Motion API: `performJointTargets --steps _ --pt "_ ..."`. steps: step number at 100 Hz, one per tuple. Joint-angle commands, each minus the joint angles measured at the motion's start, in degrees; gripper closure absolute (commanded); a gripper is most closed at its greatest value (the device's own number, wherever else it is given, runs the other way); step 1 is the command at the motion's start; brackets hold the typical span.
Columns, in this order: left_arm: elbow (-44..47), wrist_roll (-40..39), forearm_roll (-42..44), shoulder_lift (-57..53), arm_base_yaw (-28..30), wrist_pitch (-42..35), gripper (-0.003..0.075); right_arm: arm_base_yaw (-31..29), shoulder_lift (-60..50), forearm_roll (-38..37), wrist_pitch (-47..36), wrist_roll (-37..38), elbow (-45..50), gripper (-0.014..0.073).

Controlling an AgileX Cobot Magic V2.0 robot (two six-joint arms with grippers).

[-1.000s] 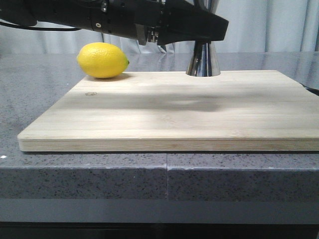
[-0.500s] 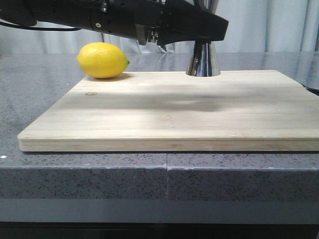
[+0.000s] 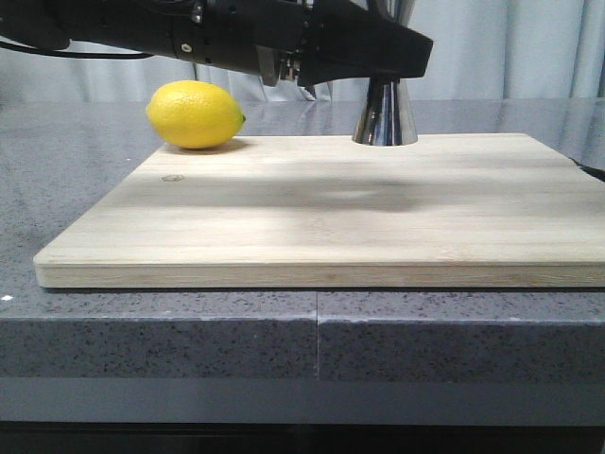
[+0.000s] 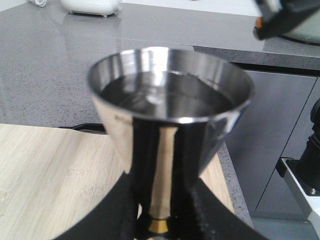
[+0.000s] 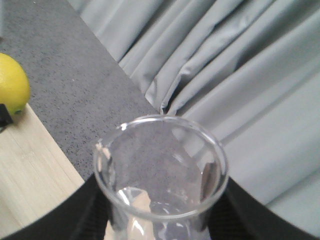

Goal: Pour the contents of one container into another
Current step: 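Tilt the beaker upright and carry it back toward its spot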

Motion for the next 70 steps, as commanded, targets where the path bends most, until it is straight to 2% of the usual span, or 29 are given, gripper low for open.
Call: performJointTargets --steps 1,20,38,55,70 --pt "-1.8 -0.4 -4.3 -3.5 -0.5 6.6 0.0741 -2.8 0.2 0.1 1.2 4.3 -2.0 0.0394" --pt "-1.8 -0.4 -4.3 -3.5 -0.5 6.6 0.0741 -10.8 4.4 0.1 -7.7 10.7 -2.0 0.0394" --pt "-1.8 -0.4 -4.3 -3.5 -0.5 6.6 0.0741 -17.7 9.1 3.1 -16.6 10.9 -1.8 0.0394" --pt "-1.8 -0.4 -4.3 -3.5 -0.5 6.6 0.0741 -23.7 13.3 5.5 -31.1 10.9 -1.8 0.0394" --pt "-1.8 -0.4 -4.3 -3.5 -0.5 6.6 0.0741 -27.4 16.4 8.3 -38.3 10.9 -1.8 0.0394"
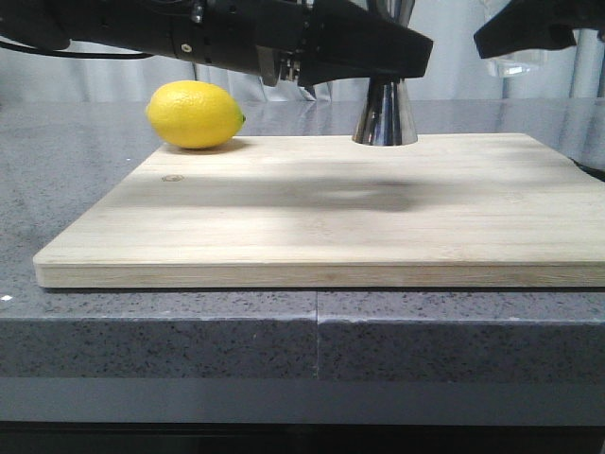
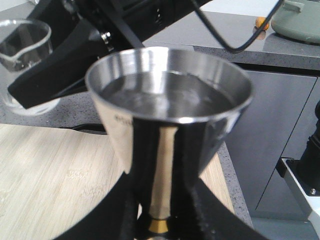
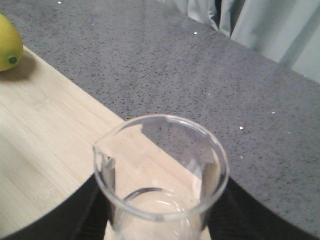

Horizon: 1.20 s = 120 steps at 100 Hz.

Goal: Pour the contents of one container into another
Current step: 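Tilt the beaker upright and carry it back toward its spot, then lower the glass beaker onto the board and open the right gripper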

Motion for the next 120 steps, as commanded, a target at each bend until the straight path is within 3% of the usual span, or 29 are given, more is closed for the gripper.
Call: performJointTargets --steps 1,59,120 --pt "-1.8 -0.4 -4.3 -3.5 -0.5 6.6 0.0741 -2.0 -0.2 3.9 -5.7 0.3 -1.8 0.0394" --pt "-1.8 -0.4 -4.3 -3.5 -0.5 6.6 0.0741 -2.2 5.2 14.0 -12.3 -13.7 1.7 0.0394" --pt "-1.8 -0.4 -4.3 -3.5 -0.5 6.6 0.0741 -2.2 12.6 18.2 -15.9 -19.4 1.7 0.0394"
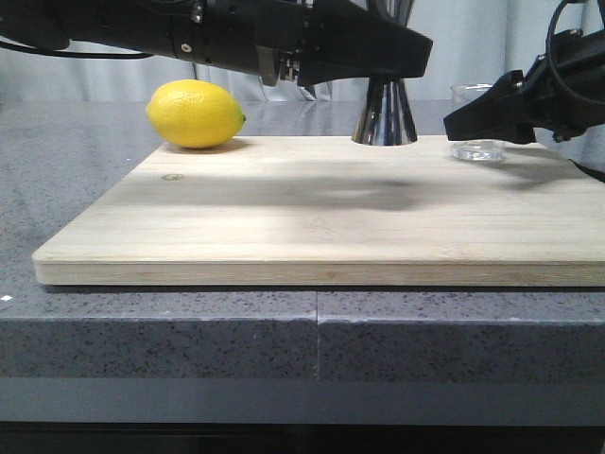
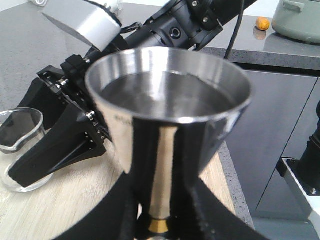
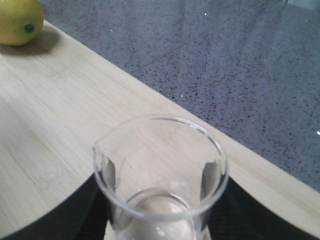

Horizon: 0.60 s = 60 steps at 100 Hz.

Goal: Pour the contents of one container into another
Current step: 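Lower the glass beaker onto the board and open the right gripper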

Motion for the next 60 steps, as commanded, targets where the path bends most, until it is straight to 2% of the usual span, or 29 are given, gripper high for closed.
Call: performJointTargets --steps 1,60 --pt "-1.8 -0.4 -4.3 -3.5 -0.5 6.6 0.0741 -0.3 -1.3 2.7 -3.2 -1.7 -1.3 0.0394" --pt "-1.8 -0.4 -4.3 -3.5 -0.5 6.6 0.0741 -0.3 0.3 2.8 -3.0 -3.7 -1.3 0.0394"
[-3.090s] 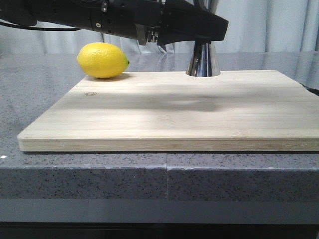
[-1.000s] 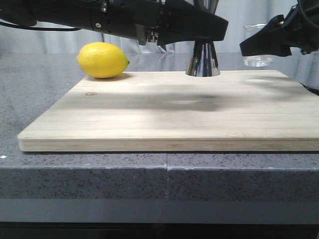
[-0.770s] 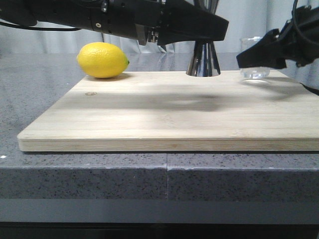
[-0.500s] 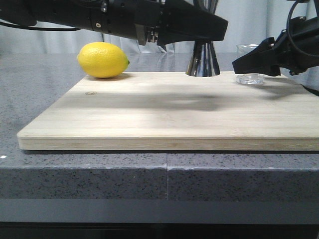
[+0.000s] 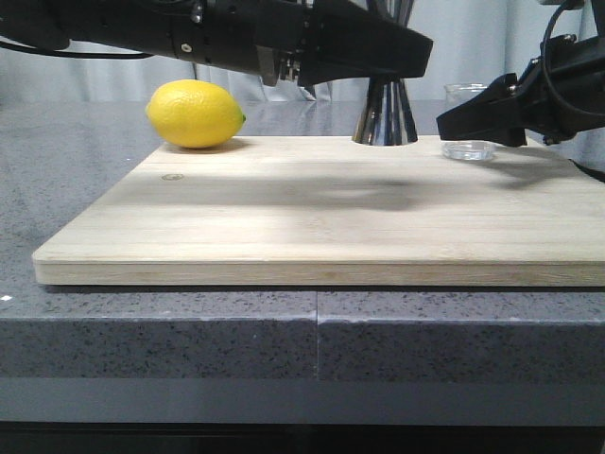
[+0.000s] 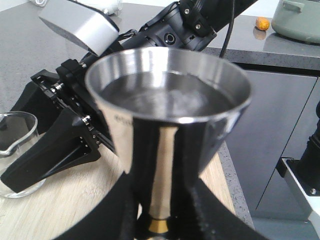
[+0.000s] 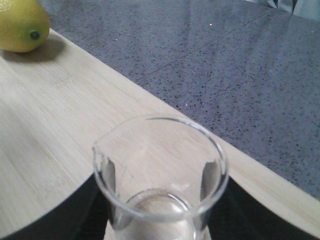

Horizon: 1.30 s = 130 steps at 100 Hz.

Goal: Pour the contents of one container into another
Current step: 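Lower the glass beaker onto the board and open the right gripper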

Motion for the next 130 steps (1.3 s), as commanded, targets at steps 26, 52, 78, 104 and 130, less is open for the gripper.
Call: performJointTargets --steps 26,52,78,104,130 --pt "-1.8 -0.4 -4.3 -3.5 -0.5 6.6 0.0741 -0.3 -1.5 0.6 0.5 -0.6 -1.2 0.0393" --pt "-1.8 -0.4 -4.3 -3.5 -0.5 6.6 0.0741 -0.3 -1.5 -1.1 1.8 -0.6 -1.2 0.0392" --pt "-1.8 -0.4 -4.3 -3.5 -0.5 6.6 0.0741 -0.3 -1.5 -1.1 2.1 -0.6 -1.2 0.0309" --pt "-1.8 -0.4 -4.3 -3.5 -0.5 6.6 0.0741 -0.3 -1.5 -1.1 2.2 -0.4 -1.2 0.0233" --pt "-1.8 -0.4 -4.3 -3.5 -0.5 6.6 0.0741 -0.3 -1.5 -0.7 0.7 -0.4 -1.2 0.0083"
